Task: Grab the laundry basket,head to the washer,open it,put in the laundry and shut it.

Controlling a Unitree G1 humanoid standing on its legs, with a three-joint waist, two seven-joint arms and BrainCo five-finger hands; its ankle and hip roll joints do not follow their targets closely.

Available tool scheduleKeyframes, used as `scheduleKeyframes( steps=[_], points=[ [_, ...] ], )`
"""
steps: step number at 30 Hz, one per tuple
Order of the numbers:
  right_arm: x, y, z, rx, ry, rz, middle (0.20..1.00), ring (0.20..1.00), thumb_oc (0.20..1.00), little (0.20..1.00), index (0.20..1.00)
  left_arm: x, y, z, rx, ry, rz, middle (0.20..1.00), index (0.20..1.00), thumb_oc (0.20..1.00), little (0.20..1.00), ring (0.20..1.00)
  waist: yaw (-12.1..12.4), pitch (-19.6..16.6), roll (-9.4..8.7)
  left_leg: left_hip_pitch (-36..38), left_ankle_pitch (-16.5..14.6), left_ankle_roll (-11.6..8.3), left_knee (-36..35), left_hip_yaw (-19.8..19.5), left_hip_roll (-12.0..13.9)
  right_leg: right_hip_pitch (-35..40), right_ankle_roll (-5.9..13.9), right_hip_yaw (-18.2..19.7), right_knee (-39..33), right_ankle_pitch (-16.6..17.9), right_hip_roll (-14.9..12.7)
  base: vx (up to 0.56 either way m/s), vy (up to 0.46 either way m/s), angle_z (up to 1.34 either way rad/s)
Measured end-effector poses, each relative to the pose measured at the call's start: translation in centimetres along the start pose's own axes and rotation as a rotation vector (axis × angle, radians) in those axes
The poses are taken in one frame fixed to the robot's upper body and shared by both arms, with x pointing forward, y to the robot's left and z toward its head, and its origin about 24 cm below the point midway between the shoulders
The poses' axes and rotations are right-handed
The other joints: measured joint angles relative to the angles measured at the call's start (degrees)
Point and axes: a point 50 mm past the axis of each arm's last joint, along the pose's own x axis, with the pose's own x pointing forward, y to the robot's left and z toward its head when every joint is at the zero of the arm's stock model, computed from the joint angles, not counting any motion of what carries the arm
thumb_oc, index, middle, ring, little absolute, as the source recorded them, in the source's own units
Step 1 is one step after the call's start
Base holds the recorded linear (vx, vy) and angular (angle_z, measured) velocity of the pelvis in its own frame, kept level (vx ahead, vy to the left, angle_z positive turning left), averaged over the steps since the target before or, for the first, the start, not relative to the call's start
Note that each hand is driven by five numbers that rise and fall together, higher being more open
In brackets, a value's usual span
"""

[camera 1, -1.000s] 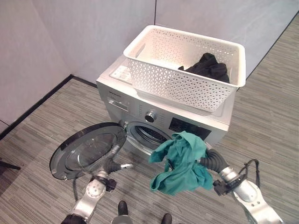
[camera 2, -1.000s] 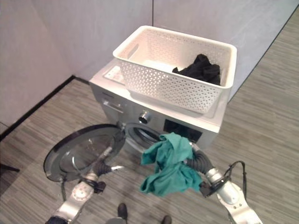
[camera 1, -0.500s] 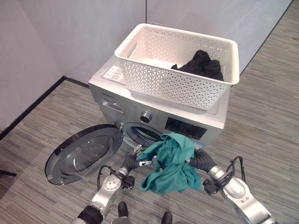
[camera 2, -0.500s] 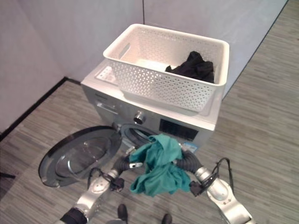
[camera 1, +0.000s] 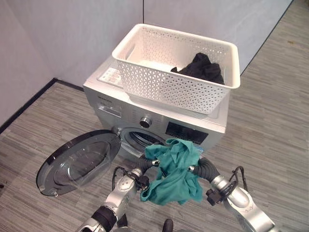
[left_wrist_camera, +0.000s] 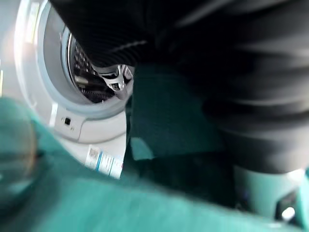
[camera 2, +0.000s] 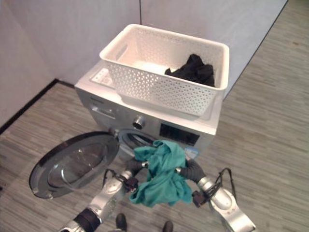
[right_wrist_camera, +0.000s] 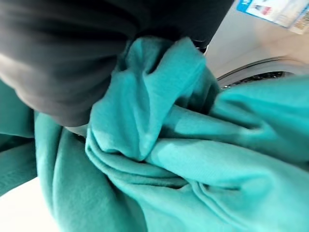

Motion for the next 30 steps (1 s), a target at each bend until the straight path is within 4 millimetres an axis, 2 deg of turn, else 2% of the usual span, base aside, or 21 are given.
scheduleKeyframes(
  steps=[6,10,13,16,19,24,30],
  points=[
    [0.0,0.0,-0.2,0.024,0.007,-0.005,0.200,0.200,0.200,0.200,0.200,-1.9,-0.1,-2.4,0.013,0.093,-0.018,1.000,1.000,1.000,1.000,1.000,0.5,0.1,0.09,-0.3,0.0,0.00,-0.1,-0.1,-0.1,-0.2,0.18,-0.2,0.0,-0.1,0.0,0.00,-0.008,0.02],
    [-0.2,-0.1,-0.3,0.027,0.021,-0.015,0.200,0.200,0.200,0.200,0.200,-3.8,0.7,-1.4,0.133,0.076,-0.069,1.000,1.000,1.000,1.000,1.000,1.1,0.7,1.04,-1.1,0.0,-0.01,0.0,-0.9,-0.2,-0.4,0.45,-1.2,0.0,-0.3,0.0,0.00,-0.033,0.12],
    [-0.2,-0.6,-0.2,0.018,0.014,-0.032,0.200,0.200,0.200,0.200,0.200,-4.2,0.7,-0.8,0.179,0.065,-0.103,1.000,1.000,1.000,1.000,1.000,2.0,1.9,2.41,-1.7,0.0,0.00,0.3,-1.8,-0.6,-0.4,0.53,-1.8,0.0,-0.4,-0.3,0.00,-0.011,0.14],
    [-0.2,-0.6,-0.1,0.017,0.012,-0.032,0.200,0.200,0.200,0.200,0.200,-4.5,0.7,-0.8,0.200,0.067,-0.112,1.000,1.000,1.000,1.000,1.000,2.6,2.4,2.82,-1.7,0.0,0.00,0.3,-1.8,-0.7,-0.4,0.57,-1.8,0.0,-0.4,-0.4,0.00,0.000,0.00],
    [-0.2,-0.6,-0.1,0.017,0.013,-0.036,0.200,0.200,0.200,0.200,0.200,-4.5,0.4,-0.2,0.208,0.043,-0.128,1.000,1.000,1.000,1.000,1.000,2.7,2.6,2.50,-1.7,0.0,0.00,0.3,-1.8,-0.7,-0.4,0.62,-1.8,0.0,-0.5,-0.4,0.00,0.000,0.00],
    [-0.4,-1.4,0.1,0.007,0.006,-0.071,0.200,0.200,0.200,0.200,0.200,-3.9,-0.2,0.8,0.338,0.015,-0.195,1.000,1.000,1.000,1.000,1.000,2.6,2.6,2.44,-1.7,0.0,0.00,0.3,-1.9,-0.7,-0.3,0.69,-1.9,0.0,-0.5,-0.4,0.00,0.000,0.00],
    [-0.4,-1.3,0.1,0.017,0.002,-0.071,0.200,0.200,0.200,0.200,0.200,-1.9,-3.3,1.6,0.462,-0.032,-0.334,1.000,1.000,1.000,1.000,1.000,1.7,2.7,2.27,-1.7,0.0,-0.01,0.4,-2.0,-0.8,-0.2,0.79,-2.0,0.0,-0.6,-0.5,0.00,0.000,0.00]
  ],
)
